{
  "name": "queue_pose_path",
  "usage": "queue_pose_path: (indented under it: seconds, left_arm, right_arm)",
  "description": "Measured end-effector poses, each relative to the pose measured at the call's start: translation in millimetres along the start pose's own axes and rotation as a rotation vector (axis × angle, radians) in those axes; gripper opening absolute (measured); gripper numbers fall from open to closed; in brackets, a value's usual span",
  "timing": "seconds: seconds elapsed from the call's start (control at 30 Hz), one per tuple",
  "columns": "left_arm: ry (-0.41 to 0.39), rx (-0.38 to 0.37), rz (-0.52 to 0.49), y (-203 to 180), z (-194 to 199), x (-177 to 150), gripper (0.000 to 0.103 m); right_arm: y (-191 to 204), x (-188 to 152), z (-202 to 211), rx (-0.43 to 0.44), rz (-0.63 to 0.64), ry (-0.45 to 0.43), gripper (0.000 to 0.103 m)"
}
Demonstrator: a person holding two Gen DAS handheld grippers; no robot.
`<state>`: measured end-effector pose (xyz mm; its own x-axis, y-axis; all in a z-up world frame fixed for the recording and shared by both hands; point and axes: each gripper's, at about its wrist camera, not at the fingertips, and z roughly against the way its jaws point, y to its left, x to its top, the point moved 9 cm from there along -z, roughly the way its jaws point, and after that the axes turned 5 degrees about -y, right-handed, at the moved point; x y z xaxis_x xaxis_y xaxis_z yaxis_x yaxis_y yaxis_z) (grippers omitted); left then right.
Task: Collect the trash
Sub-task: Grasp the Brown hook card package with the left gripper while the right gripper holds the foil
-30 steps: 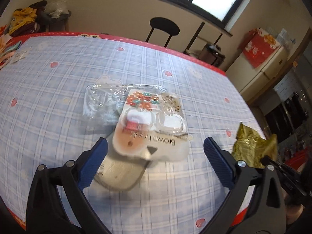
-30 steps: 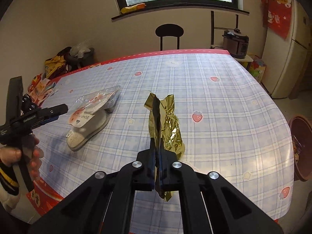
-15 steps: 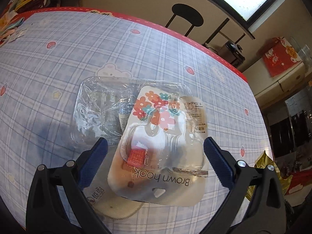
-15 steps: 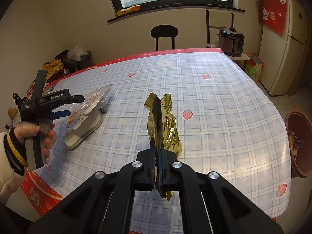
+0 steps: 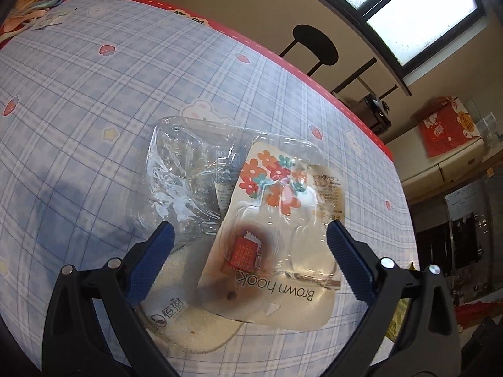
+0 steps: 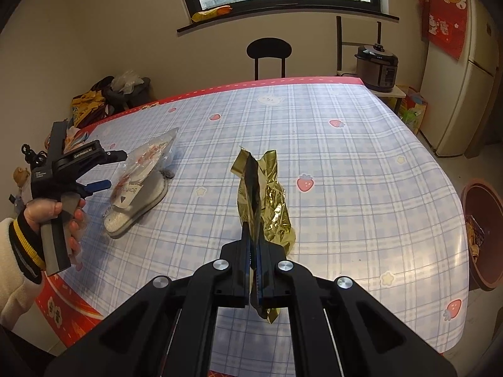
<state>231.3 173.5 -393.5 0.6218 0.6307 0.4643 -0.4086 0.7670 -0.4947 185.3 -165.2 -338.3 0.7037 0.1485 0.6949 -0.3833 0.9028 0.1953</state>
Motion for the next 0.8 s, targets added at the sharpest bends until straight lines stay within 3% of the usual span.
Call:
queue_pose_path:
  seconds: [0.1,0.17,0.27,0.4,0.63,0.8]
  left_arm:
    - [0.004,-0.038,-0.015,1,9,-3,0.09]
    - [0.022,-0.039,-0.029,3,10,-7,0.069]
    - [0.042,-0.062,-0.011,8,8,-12,0.059]
    - [0.056,-0.076,-0.014,8,5,-15,0.06]
    - [0.051,0.017,-0.216,-11,-9,-21,0.061]
    - [0.024,0.014,-0.225,-20,-8,-7,0.068]
  right_arm:
    - [-1,0,-1,0.002,-0.001,0.001,0.004]
    - [0,1,-2,0.005,-0.001,0.002,0.004]
    - [4,1,-5,0.011,0.006,0.006,0.004]
    - [6,0,-6,0.015,0.01,0.009,0.004]
    - [7,0,-7,0.015,0.016,0.013,0.004]
    - [4,0,-5,0.008,0.013,0.011,0.004]
